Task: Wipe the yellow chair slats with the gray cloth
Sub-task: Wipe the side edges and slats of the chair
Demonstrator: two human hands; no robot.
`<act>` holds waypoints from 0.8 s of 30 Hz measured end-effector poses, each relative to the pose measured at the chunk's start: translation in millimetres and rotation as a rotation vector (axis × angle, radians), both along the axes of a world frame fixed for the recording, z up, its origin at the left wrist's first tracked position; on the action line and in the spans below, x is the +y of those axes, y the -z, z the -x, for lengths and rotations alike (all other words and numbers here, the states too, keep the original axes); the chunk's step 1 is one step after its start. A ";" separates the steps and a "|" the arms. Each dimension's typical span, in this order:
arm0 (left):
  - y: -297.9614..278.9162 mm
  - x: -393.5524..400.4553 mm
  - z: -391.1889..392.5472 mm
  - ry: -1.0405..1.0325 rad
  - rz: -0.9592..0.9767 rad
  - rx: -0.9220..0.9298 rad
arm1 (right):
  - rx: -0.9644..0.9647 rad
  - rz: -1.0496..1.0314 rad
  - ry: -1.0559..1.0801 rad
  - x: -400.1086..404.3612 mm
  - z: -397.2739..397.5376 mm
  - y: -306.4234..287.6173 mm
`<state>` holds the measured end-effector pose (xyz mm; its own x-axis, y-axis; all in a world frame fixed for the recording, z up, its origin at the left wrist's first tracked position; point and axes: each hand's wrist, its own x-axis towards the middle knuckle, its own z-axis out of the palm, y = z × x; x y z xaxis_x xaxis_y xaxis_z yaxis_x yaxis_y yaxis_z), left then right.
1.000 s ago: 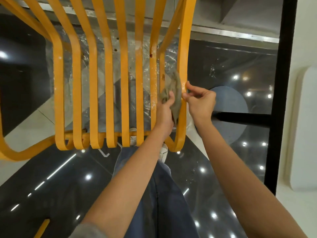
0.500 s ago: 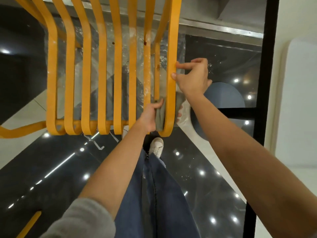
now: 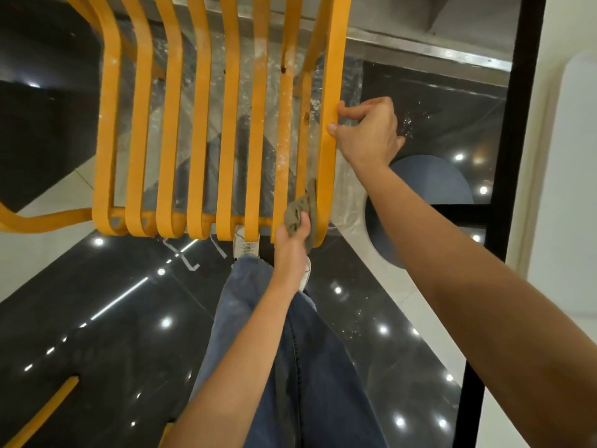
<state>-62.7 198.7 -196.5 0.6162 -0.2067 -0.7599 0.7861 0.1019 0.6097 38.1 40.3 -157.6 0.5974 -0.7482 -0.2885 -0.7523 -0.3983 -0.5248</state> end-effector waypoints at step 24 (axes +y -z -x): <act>15.1 -4.7 2.5 -0.050 0.003 0.202 | 0.019 -0.046 -0.022 -5.5 0.8 8.3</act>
